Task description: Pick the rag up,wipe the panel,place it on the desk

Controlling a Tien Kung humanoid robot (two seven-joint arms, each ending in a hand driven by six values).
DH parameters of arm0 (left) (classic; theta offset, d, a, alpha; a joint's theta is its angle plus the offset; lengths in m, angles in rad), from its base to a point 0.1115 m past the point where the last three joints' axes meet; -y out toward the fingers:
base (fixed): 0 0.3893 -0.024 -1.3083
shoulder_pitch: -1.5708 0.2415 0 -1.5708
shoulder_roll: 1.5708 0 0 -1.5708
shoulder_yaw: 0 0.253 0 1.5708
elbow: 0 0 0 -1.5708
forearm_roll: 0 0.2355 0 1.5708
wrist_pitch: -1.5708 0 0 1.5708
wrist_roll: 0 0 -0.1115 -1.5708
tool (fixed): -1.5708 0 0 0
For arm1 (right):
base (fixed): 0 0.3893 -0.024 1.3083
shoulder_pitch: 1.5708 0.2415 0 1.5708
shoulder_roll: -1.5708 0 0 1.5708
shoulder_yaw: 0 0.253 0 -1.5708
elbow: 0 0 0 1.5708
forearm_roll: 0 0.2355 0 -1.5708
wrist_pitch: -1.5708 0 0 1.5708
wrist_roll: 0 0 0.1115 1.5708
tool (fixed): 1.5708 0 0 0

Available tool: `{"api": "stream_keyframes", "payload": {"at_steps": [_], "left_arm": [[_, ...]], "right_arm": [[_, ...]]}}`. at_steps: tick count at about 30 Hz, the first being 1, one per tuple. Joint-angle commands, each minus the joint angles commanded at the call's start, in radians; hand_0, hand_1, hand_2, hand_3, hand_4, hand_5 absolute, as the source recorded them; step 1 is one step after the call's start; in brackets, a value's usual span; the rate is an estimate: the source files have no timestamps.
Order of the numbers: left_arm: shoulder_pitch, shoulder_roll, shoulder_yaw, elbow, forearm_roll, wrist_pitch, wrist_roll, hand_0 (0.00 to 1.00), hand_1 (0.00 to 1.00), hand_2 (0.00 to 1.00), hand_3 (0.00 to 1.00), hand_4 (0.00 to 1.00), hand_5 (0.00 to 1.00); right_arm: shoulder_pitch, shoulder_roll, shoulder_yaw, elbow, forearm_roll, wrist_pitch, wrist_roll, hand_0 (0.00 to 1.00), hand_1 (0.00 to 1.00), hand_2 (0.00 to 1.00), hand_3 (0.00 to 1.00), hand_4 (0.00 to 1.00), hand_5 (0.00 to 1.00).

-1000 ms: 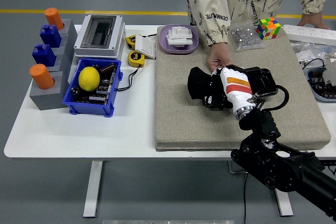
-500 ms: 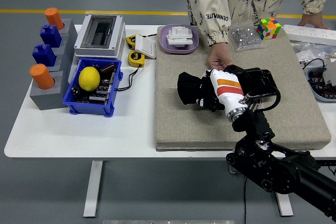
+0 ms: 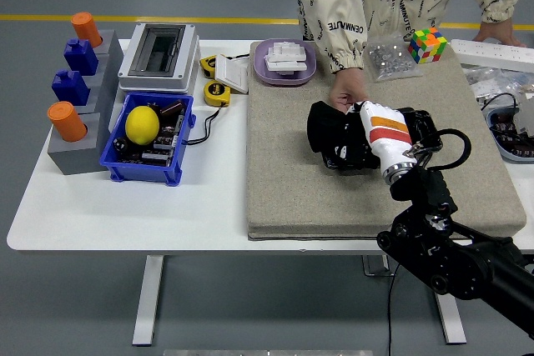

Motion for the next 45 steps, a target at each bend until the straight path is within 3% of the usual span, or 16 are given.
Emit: {"api": "stream_keyframes", "payload": {"at_steps": [45], "left_arm": [[0.005,-0.003,-0.007,-0.001,-0.003,-0.001,0.0,0.608,0.641,0.655,0.561,0.628,0.44]], "right_arm": [[-0.088,-0.141,0.24,-0.052,-0.025,0.005,0.003,0.292,0.388,0.418,0.436,0.967,0.057]]}}
